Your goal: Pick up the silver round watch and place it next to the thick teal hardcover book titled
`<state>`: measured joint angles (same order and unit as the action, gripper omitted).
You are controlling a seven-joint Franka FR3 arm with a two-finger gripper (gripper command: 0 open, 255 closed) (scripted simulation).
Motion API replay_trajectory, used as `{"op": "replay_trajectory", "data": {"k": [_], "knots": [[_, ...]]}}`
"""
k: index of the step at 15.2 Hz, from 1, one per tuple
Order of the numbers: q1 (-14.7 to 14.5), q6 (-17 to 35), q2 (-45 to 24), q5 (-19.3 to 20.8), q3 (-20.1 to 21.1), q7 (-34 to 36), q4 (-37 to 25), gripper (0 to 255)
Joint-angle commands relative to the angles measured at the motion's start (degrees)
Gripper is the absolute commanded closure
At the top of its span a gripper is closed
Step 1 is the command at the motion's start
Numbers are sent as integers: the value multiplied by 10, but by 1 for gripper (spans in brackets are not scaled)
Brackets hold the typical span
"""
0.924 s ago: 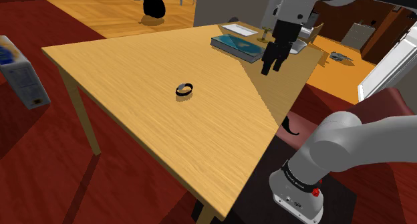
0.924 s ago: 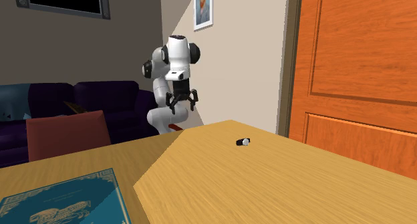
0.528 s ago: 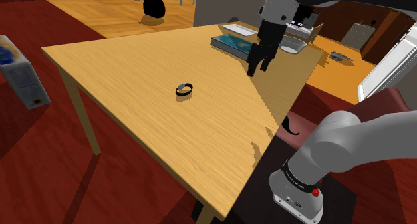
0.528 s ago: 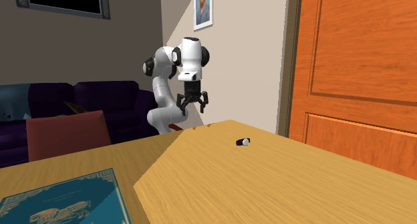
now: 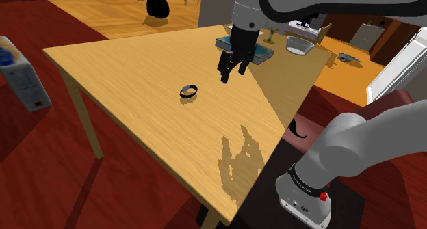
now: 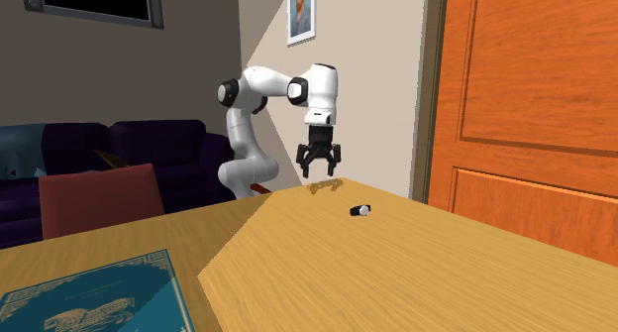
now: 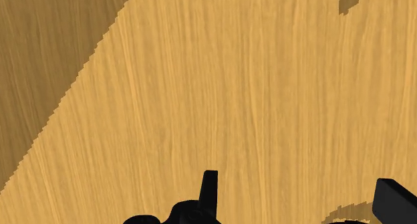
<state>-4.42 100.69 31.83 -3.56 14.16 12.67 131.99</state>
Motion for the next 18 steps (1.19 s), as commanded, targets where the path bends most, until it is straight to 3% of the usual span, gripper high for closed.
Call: {"op": "replay_trajectory", "data": {"k": [1, 6, 11, 18], "knots": [[-1, 22, -34, 9, 29, 29, -20, 0], [1, 63, -125, 56, 98, 105, -79, 0], [2, 80, -235, 138, 162, 195, -158, 0], [3, 124, -257, 157, 164, 211, -131, 0]]}}
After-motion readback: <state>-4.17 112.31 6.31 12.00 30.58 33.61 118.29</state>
